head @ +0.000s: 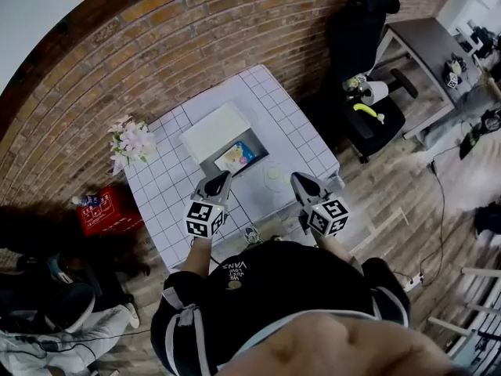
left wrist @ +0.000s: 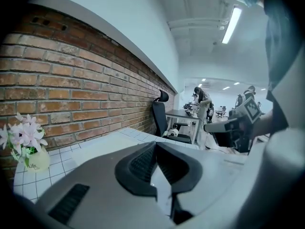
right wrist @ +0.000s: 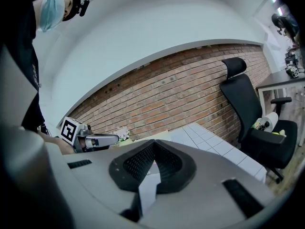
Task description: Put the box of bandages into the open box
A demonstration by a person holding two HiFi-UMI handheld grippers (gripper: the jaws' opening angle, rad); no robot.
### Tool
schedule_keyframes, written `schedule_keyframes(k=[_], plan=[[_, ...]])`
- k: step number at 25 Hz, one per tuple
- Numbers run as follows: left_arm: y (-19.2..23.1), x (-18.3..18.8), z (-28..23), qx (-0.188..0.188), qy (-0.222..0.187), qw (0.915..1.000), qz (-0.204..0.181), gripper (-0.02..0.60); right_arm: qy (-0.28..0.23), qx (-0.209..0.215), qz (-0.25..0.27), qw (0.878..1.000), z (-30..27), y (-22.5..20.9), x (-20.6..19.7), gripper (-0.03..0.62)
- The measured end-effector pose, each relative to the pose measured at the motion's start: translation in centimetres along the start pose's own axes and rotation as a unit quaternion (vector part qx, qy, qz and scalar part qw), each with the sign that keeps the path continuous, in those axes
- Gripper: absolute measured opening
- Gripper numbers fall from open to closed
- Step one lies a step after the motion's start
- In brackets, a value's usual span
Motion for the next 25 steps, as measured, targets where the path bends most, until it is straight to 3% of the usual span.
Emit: schedule_keyframes(k=[15, 25], plan=[[-6.8, -1.7, 5.4, 0.052, -0.019, 0.9984, 0.014, 0.012, 0.004, 0.036, 0.003, 0.999, 5.9, 0.3, -1.4, -0.002], [-7.3, -1.5, 6.8, 0.036, -0.026, 0.9986, 0.029, 0.012, -0.007, 0.021, -0.002, 1.000, 6.3, 2.2, -1.6, -0.003]])
Point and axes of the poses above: the fingertips, and each gripper's own axes: z backward along the fingers, y to its left, x out of its top, the point moved 6 cm from there along z, backward along the fingers, and after that the axes turned 8 degrees about -y, right-handed, at the moved point
